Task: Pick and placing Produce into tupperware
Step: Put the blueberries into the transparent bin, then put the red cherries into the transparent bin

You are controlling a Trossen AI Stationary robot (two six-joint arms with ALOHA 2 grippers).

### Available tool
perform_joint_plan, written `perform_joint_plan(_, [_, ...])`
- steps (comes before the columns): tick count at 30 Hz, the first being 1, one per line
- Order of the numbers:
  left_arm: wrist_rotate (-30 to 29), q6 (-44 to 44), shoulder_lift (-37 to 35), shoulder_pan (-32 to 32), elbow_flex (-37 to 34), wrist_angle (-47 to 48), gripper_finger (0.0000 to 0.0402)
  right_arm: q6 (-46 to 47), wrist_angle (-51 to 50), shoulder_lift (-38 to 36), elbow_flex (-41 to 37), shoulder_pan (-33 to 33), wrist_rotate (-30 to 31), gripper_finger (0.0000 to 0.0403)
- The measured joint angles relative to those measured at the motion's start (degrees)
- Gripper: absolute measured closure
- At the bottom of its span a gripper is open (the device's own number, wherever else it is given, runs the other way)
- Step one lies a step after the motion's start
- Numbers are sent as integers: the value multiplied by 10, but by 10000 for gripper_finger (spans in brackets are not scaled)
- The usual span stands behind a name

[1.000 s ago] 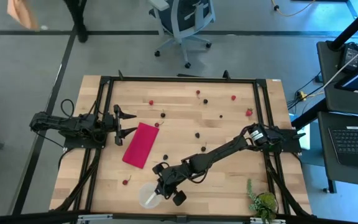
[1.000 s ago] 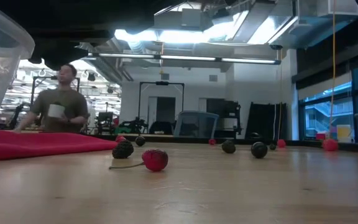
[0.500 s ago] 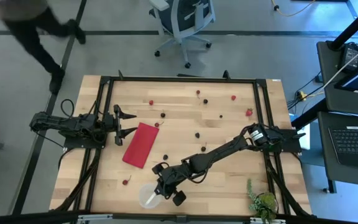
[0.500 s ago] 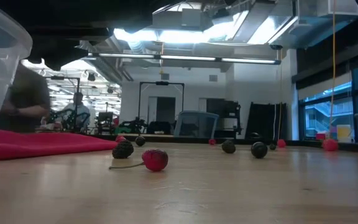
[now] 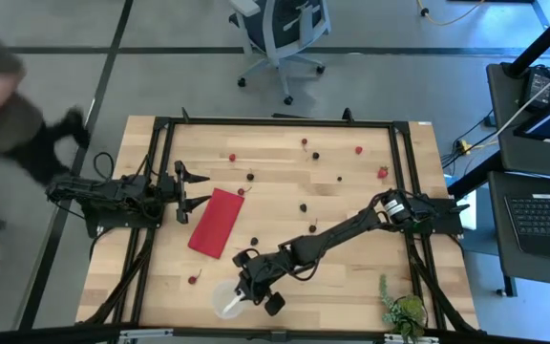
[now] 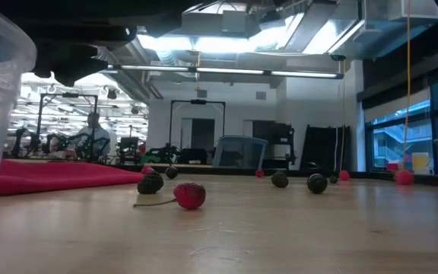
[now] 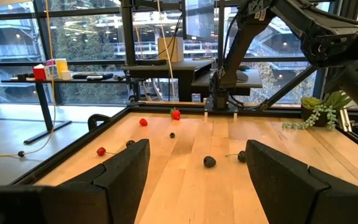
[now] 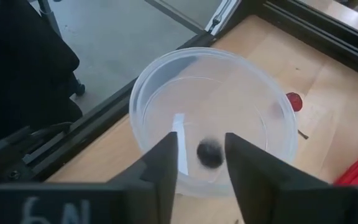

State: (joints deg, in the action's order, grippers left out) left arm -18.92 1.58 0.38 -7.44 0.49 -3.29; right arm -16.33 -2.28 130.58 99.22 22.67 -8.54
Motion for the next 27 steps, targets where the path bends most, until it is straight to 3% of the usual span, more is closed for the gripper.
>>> perform_joint_plan(7, [0,0,0,0,0,0,142,-5,-9,-1,13,0,4,212])
perform_joint_plan(11, [2,0,0,0,0,0,142,-10,-140,-8,76,0,53,200])
perform_joint_plan(16, [11,0,0,0,0,1,142,-15,-308,-39,125,0,57,198])
perform_joint_plan(20, [49,3,0,0,0,0,142,6,-327,-94,60,-5,59,198])
perform_joint_plan(27, [83,8,0,-1,0,-2,142,56,-129,-256,-207,-21,96,198])
